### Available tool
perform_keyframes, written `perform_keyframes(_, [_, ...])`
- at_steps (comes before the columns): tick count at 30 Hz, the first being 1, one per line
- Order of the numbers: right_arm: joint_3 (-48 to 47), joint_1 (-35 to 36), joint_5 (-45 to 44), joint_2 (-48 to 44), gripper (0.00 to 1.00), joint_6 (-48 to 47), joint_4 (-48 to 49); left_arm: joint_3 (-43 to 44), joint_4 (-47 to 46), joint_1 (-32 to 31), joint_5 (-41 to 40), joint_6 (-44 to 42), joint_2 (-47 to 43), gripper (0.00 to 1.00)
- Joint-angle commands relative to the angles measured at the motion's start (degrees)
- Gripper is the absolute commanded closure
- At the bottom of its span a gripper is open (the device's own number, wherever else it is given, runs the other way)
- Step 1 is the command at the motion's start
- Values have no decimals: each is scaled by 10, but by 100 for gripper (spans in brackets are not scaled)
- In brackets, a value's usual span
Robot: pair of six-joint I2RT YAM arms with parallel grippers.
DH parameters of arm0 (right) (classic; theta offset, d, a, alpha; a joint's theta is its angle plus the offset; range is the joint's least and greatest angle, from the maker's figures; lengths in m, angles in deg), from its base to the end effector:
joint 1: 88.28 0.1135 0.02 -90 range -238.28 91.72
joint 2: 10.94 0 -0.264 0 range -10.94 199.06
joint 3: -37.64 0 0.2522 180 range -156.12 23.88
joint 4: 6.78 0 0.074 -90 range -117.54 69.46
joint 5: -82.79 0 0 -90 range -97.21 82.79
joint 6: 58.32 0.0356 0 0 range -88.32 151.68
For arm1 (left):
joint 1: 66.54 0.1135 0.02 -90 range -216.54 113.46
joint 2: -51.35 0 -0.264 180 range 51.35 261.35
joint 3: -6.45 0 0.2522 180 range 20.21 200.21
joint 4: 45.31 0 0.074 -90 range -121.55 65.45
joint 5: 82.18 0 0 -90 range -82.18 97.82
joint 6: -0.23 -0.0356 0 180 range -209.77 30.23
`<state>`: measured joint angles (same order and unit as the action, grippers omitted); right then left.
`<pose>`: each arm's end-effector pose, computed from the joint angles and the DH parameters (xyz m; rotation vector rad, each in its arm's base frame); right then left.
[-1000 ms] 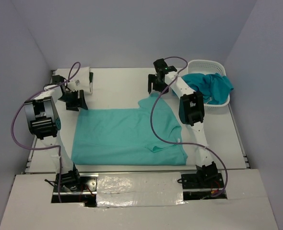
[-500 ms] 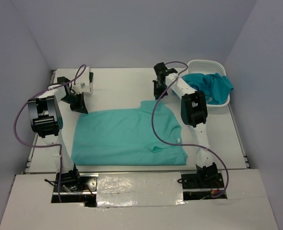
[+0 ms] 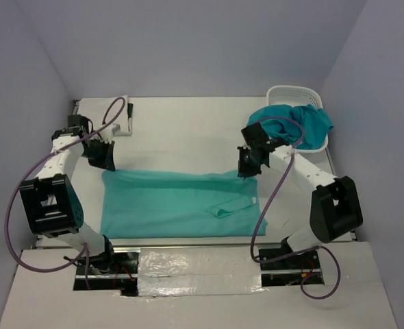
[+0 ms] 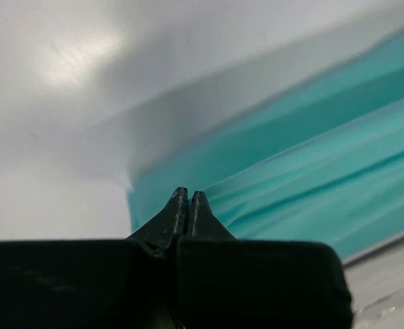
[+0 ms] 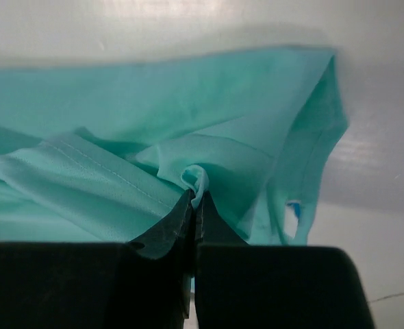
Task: Fold and stack the t-shirts
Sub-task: Fold the other side of the tshirt into a rectangle
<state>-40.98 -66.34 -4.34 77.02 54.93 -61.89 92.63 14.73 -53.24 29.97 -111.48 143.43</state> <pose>0.2838 0.1163 0.2376 0.0157 2.7331 0.3013 0.3185 0.0615 0.2537 0.3001 2.5962 -0.3201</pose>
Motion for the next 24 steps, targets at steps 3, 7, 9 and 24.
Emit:
perform_keyframes(3, [127,33,-1,-53,100,58,71,-127,24,6,-77,-70,-45,100])
perform_keyframes(7, [159,41,2,-60,100,68,101,-150,8,6,-97,-59,-48,100])
perform_keyframes(9, [157,43,-9,-43,100,62,107,-150,-1,6,-104,-55,-48,100])
perform_keyframes(24, [187,65,-4,-34,100,69,124,-202,-33,4,-92,-66,-116,98])
